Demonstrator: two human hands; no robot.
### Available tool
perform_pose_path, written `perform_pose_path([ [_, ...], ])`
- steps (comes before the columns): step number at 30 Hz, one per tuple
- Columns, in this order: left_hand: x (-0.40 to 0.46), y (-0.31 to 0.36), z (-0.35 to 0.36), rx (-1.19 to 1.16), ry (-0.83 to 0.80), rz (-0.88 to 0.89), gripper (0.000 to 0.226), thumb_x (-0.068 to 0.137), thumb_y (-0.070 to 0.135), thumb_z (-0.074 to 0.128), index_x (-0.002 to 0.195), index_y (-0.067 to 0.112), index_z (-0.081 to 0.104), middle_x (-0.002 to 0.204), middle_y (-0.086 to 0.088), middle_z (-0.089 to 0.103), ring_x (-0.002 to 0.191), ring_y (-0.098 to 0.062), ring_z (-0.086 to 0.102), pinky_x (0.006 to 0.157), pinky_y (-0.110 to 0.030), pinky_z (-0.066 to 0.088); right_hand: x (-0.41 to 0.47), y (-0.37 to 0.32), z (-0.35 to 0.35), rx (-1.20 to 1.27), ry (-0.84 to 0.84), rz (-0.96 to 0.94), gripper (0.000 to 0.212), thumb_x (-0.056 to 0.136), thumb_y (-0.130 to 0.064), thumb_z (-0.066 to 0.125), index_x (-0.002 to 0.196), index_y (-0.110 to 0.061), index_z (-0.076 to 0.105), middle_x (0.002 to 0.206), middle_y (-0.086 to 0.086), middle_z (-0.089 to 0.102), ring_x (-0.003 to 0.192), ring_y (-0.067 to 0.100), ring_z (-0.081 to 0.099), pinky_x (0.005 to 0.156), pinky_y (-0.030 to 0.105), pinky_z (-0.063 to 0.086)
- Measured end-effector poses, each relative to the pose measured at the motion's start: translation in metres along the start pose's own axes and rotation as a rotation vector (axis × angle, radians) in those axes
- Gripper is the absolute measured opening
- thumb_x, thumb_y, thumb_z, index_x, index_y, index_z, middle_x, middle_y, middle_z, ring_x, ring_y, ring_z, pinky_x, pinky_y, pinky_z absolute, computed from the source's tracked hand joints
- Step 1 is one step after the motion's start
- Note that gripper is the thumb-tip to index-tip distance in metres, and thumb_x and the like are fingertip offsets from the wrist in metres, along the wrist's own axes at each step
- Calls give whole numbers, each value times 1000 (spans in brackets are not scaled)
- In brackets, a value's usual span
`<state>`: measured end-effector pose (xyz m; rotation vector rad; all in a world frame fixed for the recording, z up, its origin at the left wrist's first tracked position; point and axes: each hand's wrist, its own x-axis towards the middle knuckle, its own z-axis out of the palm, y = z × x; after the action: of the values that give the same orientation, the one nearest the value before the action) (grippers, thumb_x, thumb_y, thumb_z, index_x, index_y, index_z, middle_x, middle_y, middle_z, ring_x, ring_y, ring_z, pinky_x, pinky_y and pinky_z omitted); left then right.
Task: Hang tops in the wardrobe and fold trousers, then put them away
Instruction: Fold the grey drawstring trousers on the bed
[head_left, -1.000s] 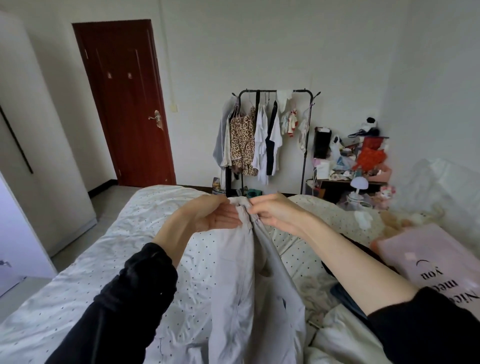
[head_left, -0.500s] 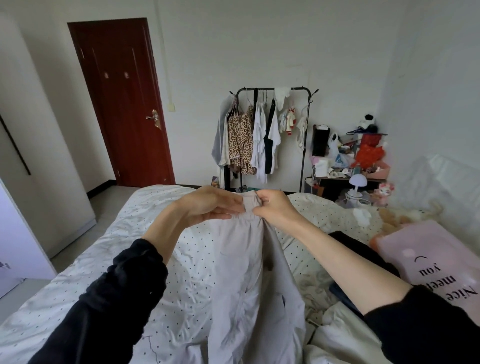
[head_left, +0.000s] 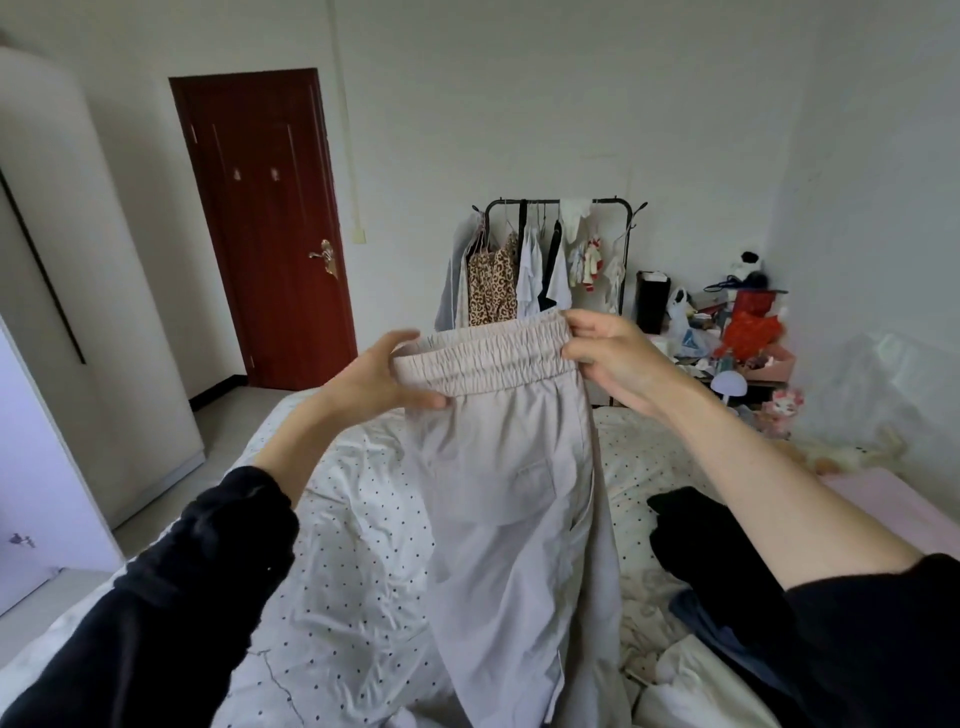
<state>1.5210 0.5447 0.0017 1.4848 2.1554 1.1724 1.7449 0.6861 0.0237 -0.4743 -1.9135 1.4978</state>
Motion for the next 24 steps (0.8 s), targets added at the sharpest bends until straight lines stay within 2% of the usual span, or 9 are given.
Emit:
perform_pose_path([
  [3, -2, 0, -1, -269, -20, 27, 30, 60, 18, 85, 86, 19, 73, 94, -1, 72, 90, -16, 66, 70, -17, 54, 2, -2, -6, 35, 66, -44, 46, 86, 18, 41, 114, -14, 58, 101, 1, 68, 92, 9, 66, 83, 22, 54],
  [5, 0, 9, 1, -307, 32, 75, 13, 61, 21, 84, 63, 20, 72, 78, 1, 73, 74, -12, 67, 62, -17, 54, 3, -2, -10, -4, 115, -78, 47, 89, 15, 42, 123, -15, 54, 104, -3, 66, 94, 5, 64, 85, 22, 53],
  [9, 9, 34, -1, -376, 97, 120, 21, 65, 18, 84, 82, 18, 71, 81, 7, 74, 75, -9, 71, 59, -17, 54, 3, 4, -16, -105, 179, -52, 46, 99, -5, 40, 141, -24, 40, 95, -27, 59, 86, -3, 65, 78, 23, 55],
  [13, 13, 58, -5, -329, 206, 191, 14, 70, 17, 82, 78, 20, 70, 76, 9, 73, 72, -6, 70, 63, -18, 57, 3, 16, -16, -7, 201, 13, 38, 99, -25, 46, 136, -20, 45, 124, 9, 60, 124, 37, 47, 103, 45, 40],
  [14, 15, 62, -8, -336, 232, 194, 14, 71, 16, 81, 79, 19, 71, 78, 7, 73, 72, -7, 70, 63, -18, 57, 2, 18, -16, 41, 162, 17, 43, 94, -32, 53, 134, -18, 47, 130, 11, 57, 126, 32, 48, 106, 45, 38],
  [16, 16, 68, -14, -352, 266, 191, 13, 71, 17, 81, 80, 16, 72, 83, 3, 74, 75, -9, 71, 66, -19, 57, 0, 15, -14, 30, 58, 39, 50, 81, -41, 64, 126, -25, 50, 116, -14, 65, 111, 0, 58, 100, 29, 40],
  [18, 19, 74, -20, -359, 285, 194, 14, 72, 17, 81, 84, 14, 73, 88, -1, 74, 81, -13, 71, 73, -25, 57, 4, 8, -13, -67, 37, 57, 37, 81, -30, 69, 115, -23, 57, 101, -20, 69, 98, -8, 60, 97, 25, 39],
  [21, 26, 85, -35, -376, 324, 216, 18, 74, 18, 79, 90, 13, 72, 93, -2, 73, 84, -14, 70, 75, -26, 57, 26, -16, -14, -114, 175, 44, 36, 81, -13, 71, 115, -5, 63, 112, 1, 67, 111, 17, 60, 102, 35, 43],
  [24, 42, 111, -72, -411, 409, 265, 22, 73, 20, 80, 91, 12, 71, 92, 0, 73, 82, -12, 71, 70, -22, 57, 55, -72, -11, -92, 273, -32, 39, 79, -11, 74, 115, -3, 62, 118, 8, 65, 113, 23, 59, 103, 41, 43],
])
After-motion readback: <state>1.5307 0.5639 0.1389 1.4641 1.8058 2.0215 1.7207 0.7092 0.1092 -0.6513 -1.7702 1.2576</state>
